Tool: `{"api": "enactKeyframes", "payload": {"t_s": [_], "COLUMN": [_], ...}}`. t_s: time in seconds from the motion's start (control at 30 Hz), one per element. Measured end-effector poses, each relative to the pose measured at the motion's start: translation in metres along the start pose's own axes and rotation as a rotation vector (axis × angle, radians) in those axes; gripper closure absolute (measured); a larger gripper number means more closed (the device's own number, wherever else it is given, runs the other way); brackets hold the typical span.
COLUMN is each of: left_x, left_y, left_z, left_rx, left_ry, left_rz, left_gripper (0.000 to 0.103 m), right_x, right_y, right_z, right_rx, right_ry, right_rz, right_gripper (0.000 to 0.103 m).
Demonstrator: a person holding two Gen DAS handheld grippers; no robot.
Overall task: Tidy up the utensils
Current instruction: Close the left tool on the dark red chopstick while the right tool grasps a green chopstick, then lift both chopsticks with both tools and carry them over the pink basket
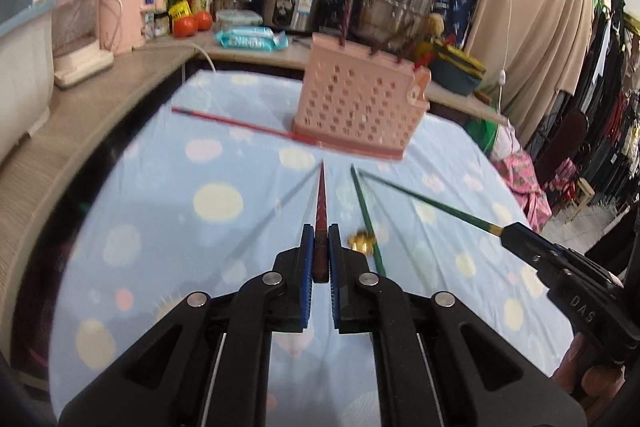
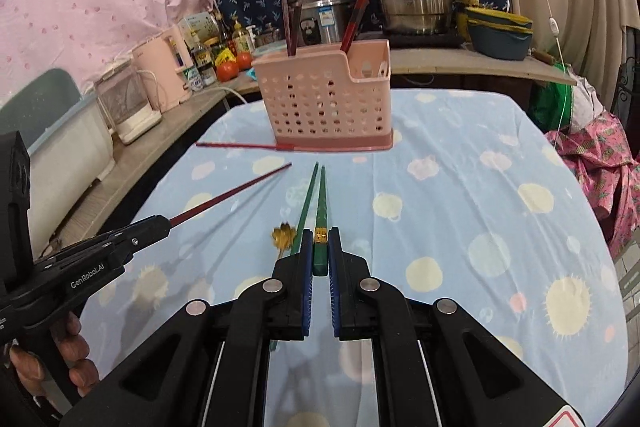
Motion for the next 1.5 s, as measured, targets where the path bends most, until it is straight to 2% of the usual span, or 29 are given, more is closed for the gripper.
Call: {"api": "enactKeyframes", "payload": {"t_s": [0.33, 0.83, 1.07, 1.2, 1.37, 1.5], "left_x": [-0.003, 0.012, 0.021, 0.025, 0.031, 0.029], "left_y": [0.091, 0.175, 0.231, 0.262, 0.284, 0.283], "left_z": [0.013, 0.026, 0.034, 0.033, 0.013, -0.017], "left_rx": [0.152, 0.309, 0.427, 0.49, 0.506, 0.457], "left_ry": [-0.007, -0.024, -0.018, -0.02, -0.017, -0.009], "left_rz": [0.02, -0.006, -0.01, -0.007, -0.012, -0.006], "left_gripper": [0.096, 0.096, 0.096, 0.096, 0.096, 0.096], "right_x": [0.02, 0.031, 0.038, 0.041, 0.044, 0.041], "right_y": [0.084, 0.159, 0.225, 0.258, 0.284, 0.287], "right_z": [0.019, 0.033, 0.048, 0.042, 0.02, -0.007], "right_rx": [0.144, 0.266, 0.393, 0.436, 0.44, 0.406], "right_ry": [-0.006, 0.048, 0.074, 0.083, 0.063, 0.054], "right_rz": [-0.04, -0.103, -0.147, -0.175, -0.178, -0.167], "right_gripper": [0.096, 0.096, 0.096, 0.096, 0.096, 0.096]}}
Point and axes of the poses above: each gripper's, at about its wrist camera, not at the fingertips, and z roughly against the way its jaws point, x to its right, y to its top, the point moved 6 cm from there along -z, roughly the way its jaws point, and after that the axes turned 4 degrees about x, right-handed, at the moved point
